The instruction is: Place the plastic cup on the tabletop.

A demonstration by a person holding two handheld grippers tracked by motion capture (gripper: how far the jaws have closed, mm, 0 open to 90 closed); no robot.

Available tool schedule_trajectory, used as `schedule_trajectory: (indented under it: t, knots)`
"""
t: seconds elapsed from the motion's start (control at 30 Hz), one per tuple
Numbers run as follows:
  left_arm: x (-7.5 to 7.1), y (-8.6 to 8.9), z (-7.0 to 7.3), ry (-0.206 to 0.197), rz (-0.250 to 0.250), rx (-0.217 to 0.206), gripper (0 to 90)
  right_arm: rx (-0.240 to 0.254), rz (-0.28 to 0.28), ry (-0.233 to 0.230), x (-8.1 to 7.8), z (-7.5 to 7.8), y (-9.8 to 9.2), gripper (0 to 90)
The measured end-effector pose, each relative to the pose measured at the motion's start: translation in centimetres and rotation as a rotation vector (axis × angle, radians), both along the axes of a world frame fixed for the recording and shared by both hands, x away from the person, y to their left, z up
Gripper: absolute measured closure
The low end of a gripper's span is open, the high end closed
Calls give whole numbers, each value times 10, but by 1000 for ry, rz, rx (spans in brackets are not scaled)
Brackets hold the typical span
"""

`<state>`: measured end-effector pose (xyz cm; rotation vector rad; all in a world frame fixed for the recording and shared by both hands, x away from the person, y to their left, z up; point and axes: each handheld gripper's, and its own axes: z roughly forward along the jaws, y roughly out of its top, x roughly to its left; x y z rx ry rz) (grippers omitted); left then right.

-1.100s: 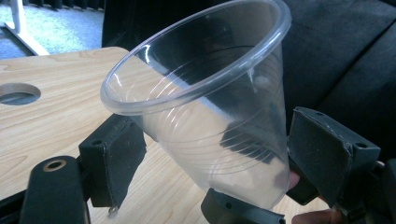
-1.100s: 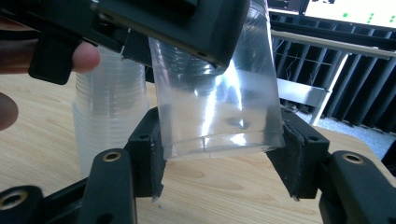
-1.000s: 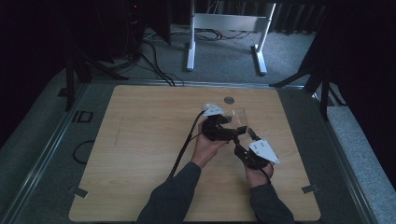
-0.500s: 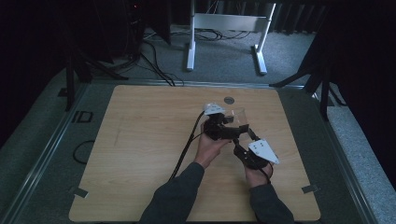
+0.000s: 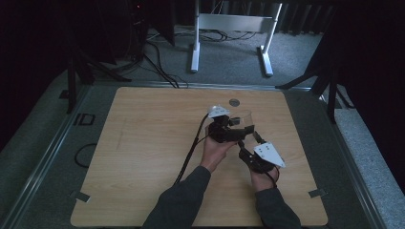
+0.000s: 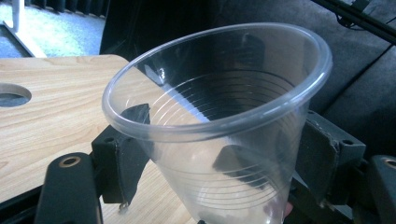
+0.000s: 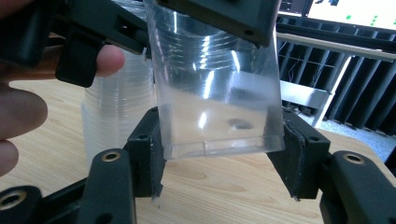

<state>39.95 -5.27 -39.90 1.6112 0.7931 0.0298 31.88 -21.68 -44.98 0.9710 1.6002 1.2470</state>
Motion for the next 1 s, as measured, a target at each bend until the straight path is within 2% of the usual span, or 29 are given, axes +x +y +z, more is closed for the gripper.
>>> schedule_trajectory:
  t: [0.57, 0.9, 1.0]
  knots:
    - [-2, 0, 0, -15, 1, 4, 310, -13, 20, 23, 1, 0, 1, 394]
    - [-3, -1, 0, -44, 8, 28, 320, -28, 41, 41, 2, 0, 3, 291]
    - [-5, -2, 0, -64, 20, 56, 320, -23, 43, 43, 2, 2, 2, 268]
